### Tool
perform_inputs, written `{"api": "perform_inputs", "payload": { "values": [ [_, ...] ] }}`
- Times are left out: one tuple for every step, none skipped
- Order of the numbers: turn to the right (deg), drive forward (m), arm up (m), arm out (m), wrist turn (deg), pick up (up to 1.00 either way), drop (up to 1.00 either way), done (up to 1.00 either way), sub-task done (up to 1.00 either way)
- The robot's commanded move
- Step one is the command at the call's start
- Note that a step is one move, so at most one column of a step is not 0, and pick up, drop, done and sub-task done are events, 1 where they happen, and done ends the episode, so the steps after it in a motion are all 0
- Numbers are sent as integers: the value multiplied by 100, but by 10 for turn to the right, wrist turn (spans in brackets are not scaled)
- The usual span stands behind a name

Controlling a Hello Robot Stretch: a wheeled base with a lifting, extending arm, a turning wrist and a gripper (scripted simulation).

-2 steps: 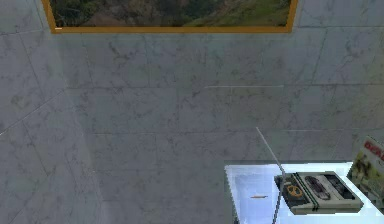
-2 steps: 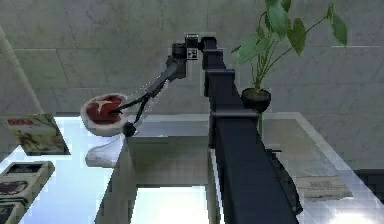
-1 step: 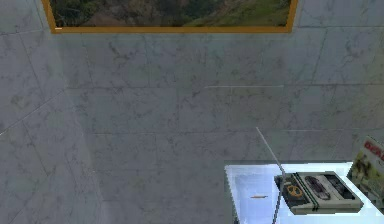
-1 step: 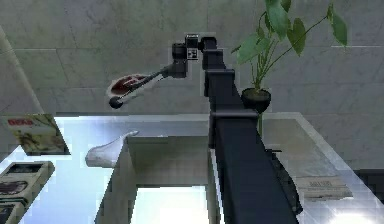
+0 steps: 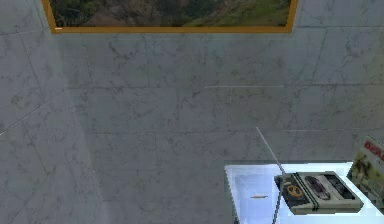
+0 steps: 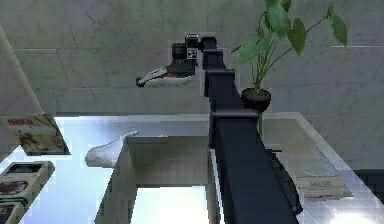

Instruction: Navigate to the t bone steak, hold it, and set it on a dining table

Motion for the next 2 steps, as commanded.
{"api": "perform_inputs", "payload": {
  "values": [
    [0, 0, 0, 0, 450, 0, 0, 0, 0],
    [0, 0, -10, 0, 0, 0, 0, 0, 0]
  ]
}}
